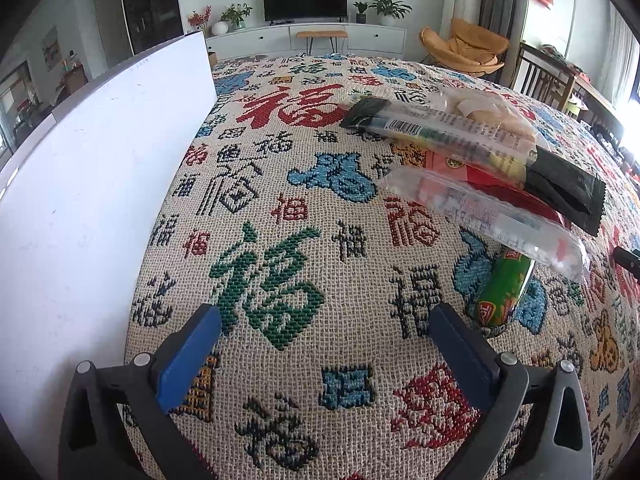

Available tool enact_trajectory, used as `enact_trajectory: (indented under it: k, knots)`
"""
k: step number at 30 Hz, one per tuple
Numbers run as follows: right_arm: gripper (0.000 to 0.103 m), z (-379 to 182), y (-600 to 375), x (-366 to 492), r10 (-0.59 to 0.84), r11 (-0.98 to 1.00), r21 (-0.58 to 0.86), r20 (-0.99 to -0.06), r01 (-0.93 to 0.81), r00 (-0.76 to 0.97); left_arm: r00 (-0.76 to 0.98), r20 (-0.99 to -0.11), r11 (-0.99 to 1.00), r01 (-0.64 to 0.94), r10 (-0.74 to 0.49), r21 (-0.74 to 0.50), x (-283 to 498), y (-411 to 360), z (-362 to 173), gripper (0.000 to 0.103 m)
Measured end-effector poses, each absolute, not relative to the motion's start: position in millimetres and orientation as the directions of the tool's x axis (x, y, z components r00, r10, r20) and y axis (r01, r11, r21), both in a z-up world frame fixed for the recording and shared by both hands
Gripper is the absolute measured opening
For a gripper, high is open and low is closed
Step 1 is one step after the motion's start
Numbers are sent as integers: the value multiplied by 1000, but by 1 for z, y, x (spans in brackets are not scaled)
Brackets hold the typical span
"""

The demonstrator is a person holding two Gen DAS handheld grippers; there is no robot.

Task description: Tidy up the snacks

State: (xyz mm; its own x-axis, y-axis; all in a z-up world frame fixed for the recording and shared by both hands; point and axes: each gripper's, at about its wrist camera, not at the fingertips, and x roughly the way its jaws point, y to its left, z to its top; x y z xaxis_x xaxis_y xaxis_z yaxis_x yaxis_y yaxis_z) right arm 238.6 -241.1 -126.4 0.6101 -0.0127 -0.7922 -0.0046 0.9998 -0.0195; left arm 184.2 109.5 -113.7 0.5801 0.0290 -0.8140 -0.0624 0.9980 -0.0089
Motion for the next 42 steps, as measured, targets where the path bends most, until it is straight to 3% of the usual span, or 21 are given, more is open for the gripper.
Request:
enact_trajectory:
  k: [31, 33, 36, 40, 42]
  knots:
    - [87, -126, -241, 239, -13, 1000, -20, -792, -4, 610, 563, -826, 997, -81, 31, -17, 184, 112, -112, 103]
    - [87, -126, -241, 239, -13, 1000, -20, -792, -4, 610, 557, -830, 984, -143, -7, -104, 176, 117, -105, 101]
    - [87, -127, -241, 239, -13, 1000, -20, -792, -4, 610, 633, -754, 931, -143, -176, -337, 165, 117, -84, 101]
    - [87, -127, -241, 239, -13, 1000, -20, -792, -4, 611, 639, -729, 918, -87, -246, -387, 190, 96, -58, 101]
    - [87, -127, -241, 239, -13, 1000, -19, -792, -4, 611, 606, -760, 927, -96, -235, -363, 209, 86, -57, 94]
